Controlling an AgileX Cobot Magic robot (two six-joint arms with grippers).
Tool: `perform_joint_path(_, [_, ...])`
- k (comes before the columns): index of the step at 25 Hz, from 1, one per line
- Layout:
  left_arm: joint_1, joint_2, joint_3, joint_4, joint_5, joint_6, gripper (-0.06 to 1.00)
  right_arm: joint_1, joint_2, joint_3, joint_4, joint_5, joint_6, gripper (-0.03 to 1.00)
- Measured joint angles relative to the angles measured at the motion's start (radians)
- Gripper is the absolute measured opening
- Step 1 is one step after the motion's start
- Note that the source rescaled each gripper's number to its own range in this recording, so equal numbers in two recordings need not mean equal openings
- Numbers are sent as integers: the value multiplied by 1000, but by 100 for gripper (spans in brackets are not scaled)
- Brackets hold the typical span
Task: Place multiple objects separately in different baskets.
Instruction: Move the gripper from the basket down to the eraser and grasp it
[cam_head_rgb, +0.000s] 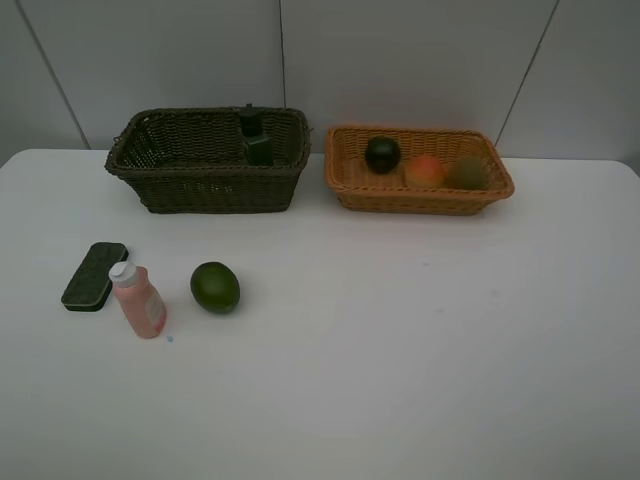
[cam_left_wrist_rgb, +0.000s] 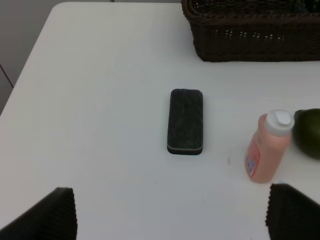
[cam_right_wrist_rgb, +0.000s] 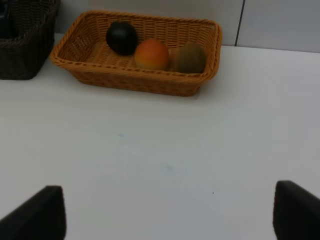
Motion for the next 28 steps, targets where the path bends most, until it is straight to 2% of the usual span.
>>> perform_joint_path(28, [0, 0, 0, 2, 0, -3, 100, 0, 0, 0, 0, 0, 0, 100])
